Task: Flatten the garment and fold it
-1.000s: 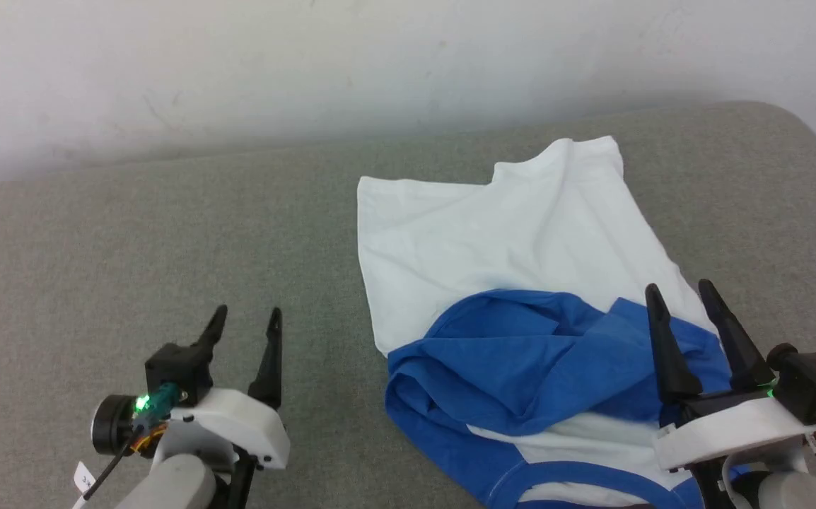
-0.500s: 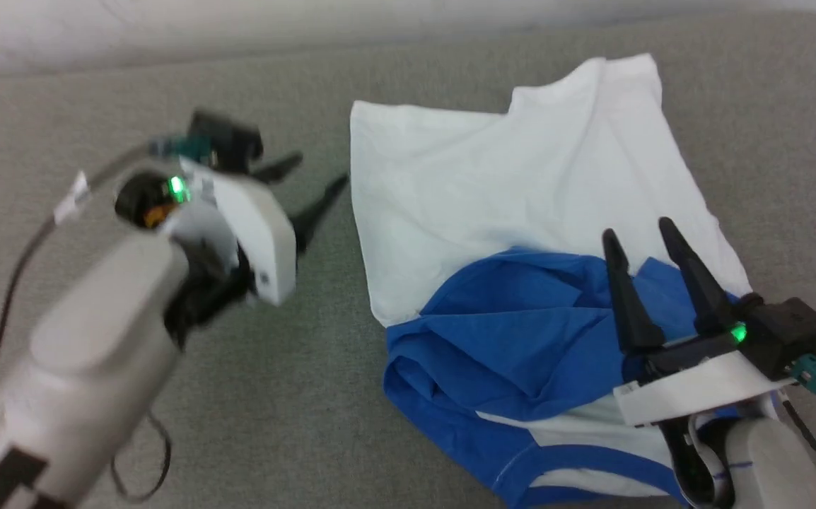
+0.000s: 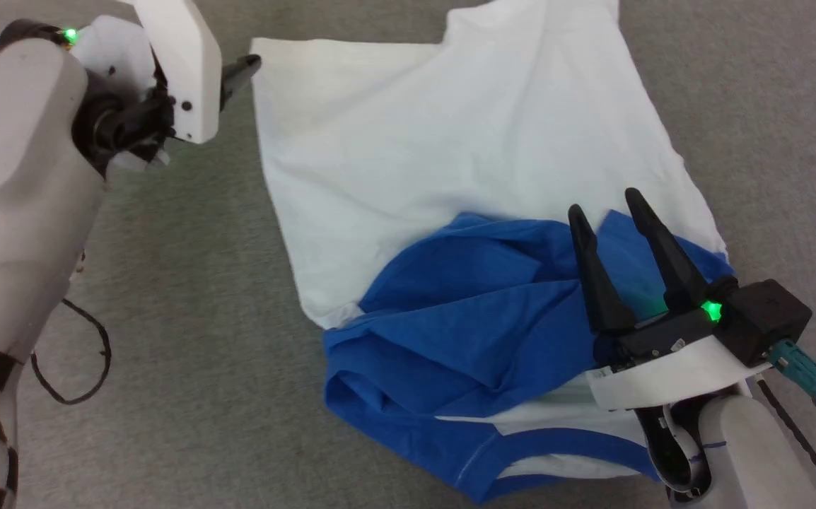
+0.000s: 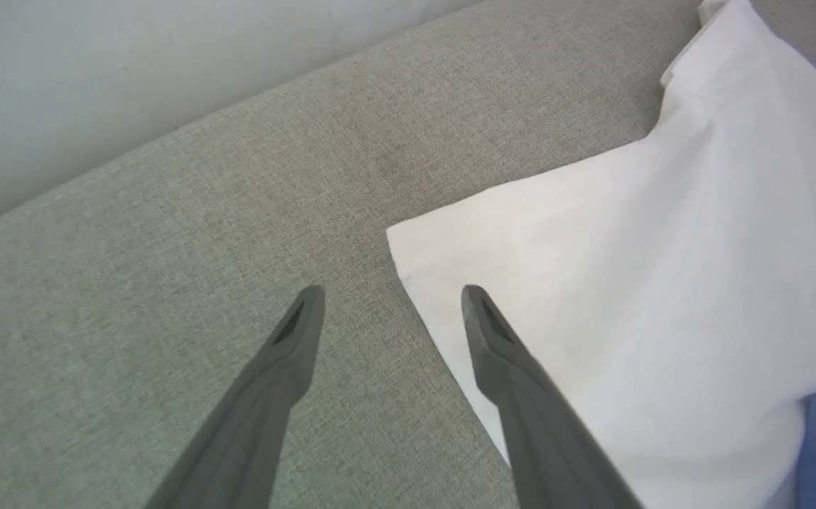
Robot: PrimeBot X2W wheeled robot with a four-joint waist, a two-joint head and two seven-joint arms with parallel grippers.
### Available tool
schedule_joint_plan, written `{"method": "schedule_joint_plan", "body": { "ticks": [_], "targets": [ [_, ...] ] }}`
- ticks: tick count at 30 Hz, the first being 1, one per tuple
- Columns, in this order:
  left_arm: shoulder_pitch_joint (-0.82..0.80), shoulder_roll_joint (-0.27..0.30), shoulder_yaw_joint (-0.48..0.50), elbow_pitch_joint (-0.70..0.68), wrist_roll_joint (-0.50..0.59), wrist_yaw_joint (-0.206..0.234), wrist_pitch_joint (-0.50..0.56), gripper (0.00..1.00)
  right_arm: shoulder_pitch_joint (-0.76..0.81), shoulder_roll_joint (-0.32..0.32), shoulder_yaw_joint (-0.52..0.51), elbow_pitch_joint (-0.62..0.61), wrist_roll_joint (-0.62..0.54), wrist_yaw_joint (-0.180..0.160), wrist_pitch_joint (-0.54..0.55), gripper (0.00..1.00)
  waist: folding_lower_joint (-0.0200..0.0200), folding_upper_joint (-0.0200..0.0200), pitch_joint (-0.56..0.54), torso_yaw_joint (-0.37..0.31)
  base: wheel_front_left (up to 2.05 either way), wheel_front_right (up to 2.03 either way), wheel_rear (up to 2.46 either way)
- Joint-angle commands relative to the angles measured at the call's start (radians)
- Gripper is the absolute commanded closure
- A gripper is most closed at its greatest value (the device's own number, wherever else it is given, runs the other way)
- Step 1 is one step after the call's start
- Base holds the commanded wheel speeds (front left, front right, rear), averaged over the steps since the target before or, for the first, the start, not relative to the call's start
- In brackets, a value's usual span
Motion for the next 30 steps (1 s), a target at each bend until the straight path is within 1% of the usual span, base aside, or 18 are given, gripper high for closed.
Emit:
{"method": "schedule_joint_plan", "body": {
  "ticks": [1, 6, 8, 10, 12, 13, 14, 16, 19, 22, 24, 26, 28, 30],
  "targets": [
    [-0.017, 0.0, -0.003, 0.015, -0.006, -0.006, 0.009, 0.0, -0.013, 0.003, 0.001, 0.004, 0.006, -0.002, -0.008, 0.0, -0.0002, 0.0, 0.055, -0.062, 0.0, 0.0, 0.0],
    [-0.043, -0.004, -0.013, 0.076, -0.01, -0.002, 0.036, 0.0, -0.011, 0.004, 0.004, 0.02, 0.024, -0.002, -0.022, 0.0, -0.0002, 0.0, 0.062, -0.081, 0.0, 0.0, 0.0],
    [-0.049, 0.0, -0.031, 0.099, 0.014, 0.009, 0.041, 0.0, -0.011, 0.004, 0.004, 0.025, 0.029, -0.002, -0.027, 0.0, -0.0002, 0.0, 0.063, -0.086, 0.0, 0.0, 0.0],
    [-0.049, 0.005, -0.057, 0.115, 0.042, 0.008, 0.045, 0.0, -0.012, 0.004, 0.004, 0.029, 0.033, -0.002, -0.03, 0.0, -0.0002, 0.0, 0.062, -0.088, 0.0, 0.0, 0.0],
    [-0.038, -0.005, -0.063, 0.126, 0.034, 0.007, 0.052, 0.0, -0.012, 0.004, 0.002, 0.032, 0.035, -0.002, -0.033, 0.0, -0.0002, 0.0, 0.06, -0.087, 0.0, 0.0, 0.0],
    [-0.031, -0.012, -0.06, 0.128, 0.021, 0.005, 0.054, 0.7, -0.012, 0.004, -0.001, 0.034, 0.035, -0.002, -0.034, 0.0, -0.0002, 0.0, 0.058, -0.084, 0.0, 0.0, 0.0],
    [-0.028, -0.019, -0.057, 0.127, 0.011, 0.003, 0.05, 1.0, -0.011, 0.004, -0.007, 0.036, 0.035, -0.002, -0.035, 0.0, -0.0002, 0.0, 0.056, -0.079, 0.0, 0.0, 0.0],
    [-0.028, -0.022, -0.058, 0.123, 0.015, 0.001, 0.021, 1.0, -0.01, 0.004, -0.026, 0.04, 0.028, -0.002, -0.035, 0.0, -0.0002, 0.0, 0.046, -0.067, 0.0, 0.0, 0.0],
    [-0.027, -0.019, -0.068, 0.122, 0.046, 0.002, -0.053, 1.0, -0.008, 0.004, -0.056, 0.043, 0.009, -0.002, -0.022, 0.0, -0.0002, 0.0, 0.017, -0.044, 0.0, 0.0, 0.0],
    [-0.015, -0.03, -0.053, 0.122, 0.056, 0.013, -0.151, 1.0, -0.009, -0.015, -0.089, 0.035, 0.015, -0.002, 0.028, 0.0, -0.0002, 0.0, -0.025, -0.011, 0.0, 0.0, 0.0],
    [-0.006, -0.031, -0.057, 0.112, 0.076, 0.014, -0.212, 1.0, -0.018, -0.057, -0.101, 0.019, 0.032, -0.002, 0.091, 0.0, -0.0002, 0.0, -0.051, 0.014, 0.0, 0.0, 0.0],
    [0.005, -0.037, -0.052, 0.096, 0.083, 0.018, -0.267, 1.0, -0.038, -0.119, -0.106, -0.002, 0.055, -0.002, 0.178, 0.0, -0.0002, 0.0, -0.068, 0.04, 0.0, 0.0, 0.0],
    [0.015, -0.043, -0.053, 0.07, 0.092, 0.019, -0.31, 1.0, -0.072, -0.176, -0.117, -0.022, 0.111, -0.002, 0.282, 0.0, -0.0002, 0.0, -0.077, 0.07, 0.0, 0.0, 0.0],
    [0.023, -0.045, -0.057, 0.034, 0.102, 0.021, -0.342, 1.0, -0.119, -0.249, -0.12, -0.037, 0.157, -0.002, 0.403, 0.0, -0.0002, 0.0, -0.076, 0.102, 0.0, 0.0, 0.0]
  ]
}}
